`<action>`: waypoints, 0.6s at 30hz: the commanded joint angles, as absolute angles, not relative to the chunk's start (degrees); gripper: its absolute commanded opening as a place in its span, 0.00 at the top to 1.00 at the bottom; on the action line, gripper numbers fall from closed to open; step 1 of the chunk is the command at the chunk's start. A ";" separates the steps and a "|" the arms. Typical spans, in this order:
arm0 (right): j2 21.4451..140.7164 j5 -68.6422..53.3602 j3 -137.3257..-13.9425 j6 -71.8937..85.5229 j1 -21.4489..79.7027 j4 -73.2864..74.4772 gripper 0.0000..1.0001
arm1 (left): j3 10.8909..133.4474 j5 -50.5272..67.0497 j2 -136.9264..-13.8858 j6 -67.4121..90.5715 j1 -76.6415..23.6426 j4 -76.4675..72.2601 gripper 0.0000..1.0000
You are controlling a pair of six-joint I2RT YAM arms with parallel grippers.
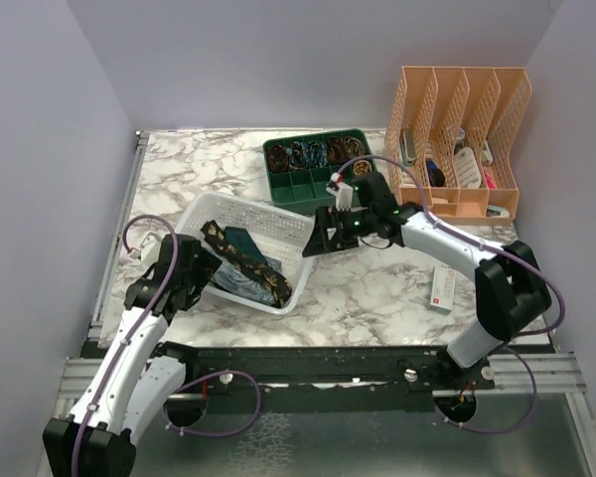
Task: Roll the ties
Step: Move the bin to the corner of the board.
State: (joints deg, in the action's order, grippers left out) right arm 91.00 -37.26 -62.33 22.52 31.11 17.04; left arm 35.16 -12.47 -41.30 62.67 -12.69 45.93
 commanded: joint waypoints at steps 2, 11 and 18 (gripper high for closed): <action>97.03 -35.30 -67.00 24.86 35.81 15.18 0.00 | 37.95 -18.75 -46.77 57.96 -11.49 37.45 0.05; 105.95 -34.76 -77.94 26.99 44.69 14.46 0.00 | 45.33 -13.50 -63.55 47.74 -2.55 28.24 0.07; 114.74 -30.10 -91.04 30.83 46.62 14.72 0.00 | 57.04 -0.85 -78.98 39.51 9.19 22.60 0.01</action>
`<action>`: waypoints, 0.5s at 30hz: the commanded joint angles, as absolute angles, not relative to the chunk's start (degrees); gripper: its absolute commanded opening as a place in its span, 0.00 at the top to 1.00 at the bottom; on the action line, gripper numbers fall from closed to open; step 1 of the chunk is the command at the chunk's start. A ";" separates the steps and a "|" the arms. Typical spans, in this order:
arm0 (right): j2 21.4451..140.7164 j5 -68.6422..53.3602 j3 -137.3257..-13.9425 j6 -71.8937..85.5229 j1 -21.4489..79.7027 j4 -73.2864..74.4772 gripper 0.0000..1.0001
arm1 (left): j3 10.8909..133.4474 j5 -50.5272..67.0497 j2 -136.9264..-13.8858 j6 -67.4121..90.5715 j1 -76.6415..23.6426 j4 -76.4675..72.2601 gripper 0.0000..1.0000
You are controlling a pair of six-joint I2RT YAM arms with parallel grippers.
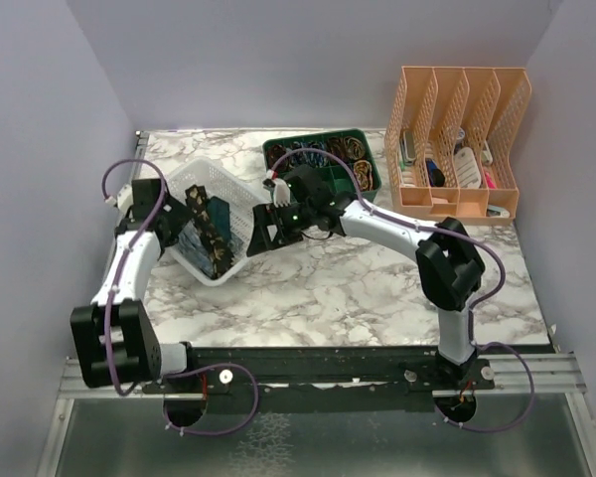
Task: Roll the ties
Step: Move the bin to the corner of the board.
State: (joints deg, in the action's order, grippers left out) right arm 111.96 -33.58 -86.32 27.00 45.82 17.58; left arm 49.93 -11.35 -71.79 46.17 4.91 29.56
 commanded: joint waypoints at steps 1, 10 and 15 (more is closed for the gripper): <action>115.77 -29.73 -91.95 31.81 46.64 13.25 0.00 | 59.30 1.87 -81.60 38.26 9.96 22.15 0.01; 132.70 -29.36 -119.30 28.36 46.41 29.56 0.00 | 84.24 12.16 -105.27 25.20 12.59 31.00 0.01; 126.70 -28.45 -113.45 25.92 46.40 26.97 0.00 | 86.32 12.81 -106.38 25.29 17.45 33.66 0.01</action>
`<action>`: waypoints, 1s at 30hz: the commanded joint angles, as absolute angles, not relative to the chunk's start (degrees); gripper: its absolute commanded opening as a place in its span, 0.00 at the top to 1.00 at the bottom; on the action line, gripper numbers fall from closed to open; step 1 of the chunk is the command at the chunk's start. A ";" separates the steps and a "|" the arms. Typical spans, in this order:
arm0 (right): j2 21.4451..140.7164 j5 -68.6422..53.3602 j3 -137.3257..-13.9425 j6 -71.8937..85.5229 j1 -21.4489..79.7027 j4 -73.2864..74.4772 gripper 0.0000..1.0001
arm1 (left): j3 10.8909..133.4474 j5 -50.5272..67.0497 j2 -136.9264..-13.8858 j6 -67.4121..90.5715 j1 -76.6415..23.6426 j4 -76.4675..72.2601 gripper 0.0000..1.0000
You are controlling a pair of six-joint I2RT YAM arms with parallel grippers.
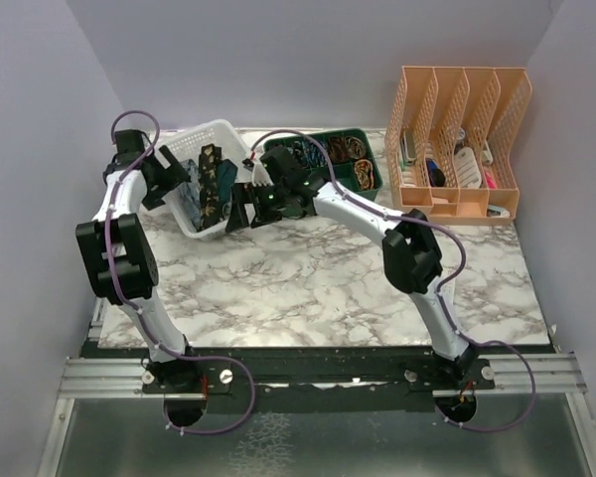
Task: Roll the ties
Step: Move the bin to the corner of the board.
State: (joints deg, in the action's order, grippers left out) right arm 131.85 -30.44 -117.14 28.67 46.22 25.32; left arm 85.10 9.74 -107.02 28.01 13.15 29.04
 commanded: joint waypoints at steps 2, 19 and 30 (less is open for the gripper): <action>122.26 -27.77 -106.59 24.26 46.40 24.34 0.00 | 84.85 12.55 -104.32 24.17 17.91 33.63 0.01; 79.07 14.74 -61.59 28.73 45.86 12.60 0.00 | 83.53 25.48 -97.62 19.76 13.70 24.50 0.09; 66.31 17.44 -54.44 32.94 45.85 22.17 0.07 | 104.18 13.25 -118.50 17.64 10.16 34.91 0.23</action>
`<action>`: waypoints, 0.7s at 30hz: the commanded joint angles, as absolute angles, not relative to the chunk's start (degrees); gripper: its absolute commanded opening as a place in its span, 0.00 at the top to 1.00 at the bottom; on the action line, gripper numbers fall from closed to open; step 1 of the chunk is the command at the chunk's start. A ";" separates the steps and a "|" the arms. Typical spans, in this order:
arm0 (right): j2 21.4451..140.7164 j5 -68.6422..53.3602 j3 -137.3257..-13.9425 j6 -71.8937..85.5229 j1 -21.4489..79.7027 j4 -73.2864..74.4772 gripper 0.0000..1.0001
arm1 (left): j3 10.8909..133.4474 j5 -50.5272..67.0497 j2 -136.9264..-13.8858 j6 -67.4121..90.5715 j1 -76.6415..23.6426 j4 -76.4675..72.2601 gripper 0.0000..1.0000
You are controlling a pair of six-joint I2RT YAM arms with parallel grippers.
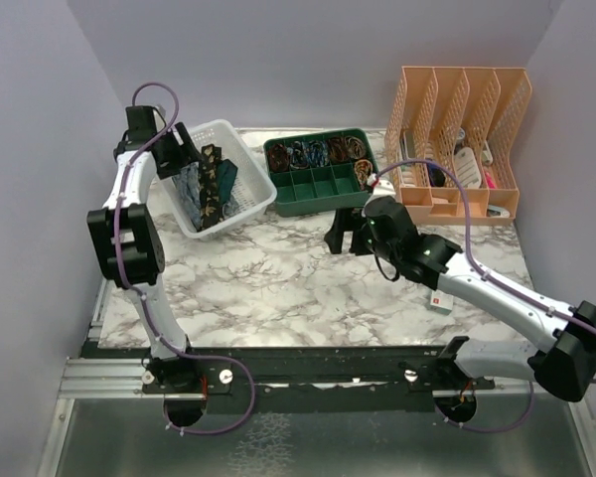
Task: Roll the ties
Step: Move the bin to the corner of the board, then pick up the tie from the bin.
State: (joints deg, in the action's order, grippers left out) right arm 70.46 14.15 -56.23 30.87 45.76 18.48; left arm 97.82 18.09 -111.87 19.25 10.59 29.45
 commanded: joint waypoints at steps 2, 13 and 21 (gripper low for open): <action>65.41 18.10 -53.80 32.87 45.84 23.12 0.07 | 107.57 10.74 -121.35 17.14 9.83 36.50 0.25; 67.71 19.22 -54.34 32.52 45.81 27.58 0.07 | 114.90 -0.96 -127.20 14.18 7.08 39.73 0.31; 71.60 16.91 -55.72 32.69 45.84 29.37 0.07 | 118.17 -8.08 -128.44 12.37 4.50 42.33 0.27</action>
State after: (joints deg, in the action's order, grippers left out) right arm 69.82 17.65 -54.35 32.01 45.76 26.74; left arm 114.78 -1.58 -126.26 14.06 5.30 39.38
